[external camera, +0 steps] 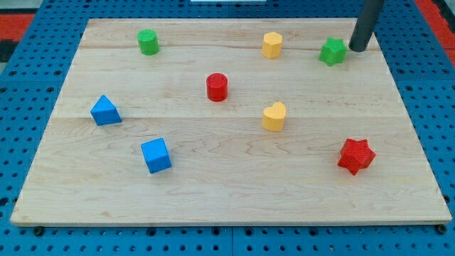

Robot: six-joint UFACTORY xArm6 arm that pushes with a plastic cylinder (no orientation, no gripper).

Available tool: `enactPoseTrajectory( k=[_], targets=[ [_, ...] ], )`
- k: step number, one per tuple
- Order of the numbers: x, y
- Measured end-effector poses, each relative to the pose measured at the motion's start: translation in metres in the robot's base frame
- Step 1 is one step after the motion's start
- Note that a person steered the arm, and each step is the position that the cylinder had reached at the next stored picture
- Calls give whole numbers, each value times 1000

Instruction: Move the yellow heart slightly down

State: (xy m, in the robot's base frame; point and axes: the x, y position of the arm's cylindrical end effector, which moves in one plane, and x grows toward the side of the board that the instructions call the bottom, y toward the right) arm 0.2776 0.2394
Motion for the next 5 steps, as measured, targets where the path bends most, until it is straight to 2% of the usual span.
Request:
enactPoseTrajectory(
  k=[1,2,3,4,5],
  targets=[
    [5,-37],
    [40,-71],
    [54,-61],
    [100,-60],
    [108,-50]
  ],
)
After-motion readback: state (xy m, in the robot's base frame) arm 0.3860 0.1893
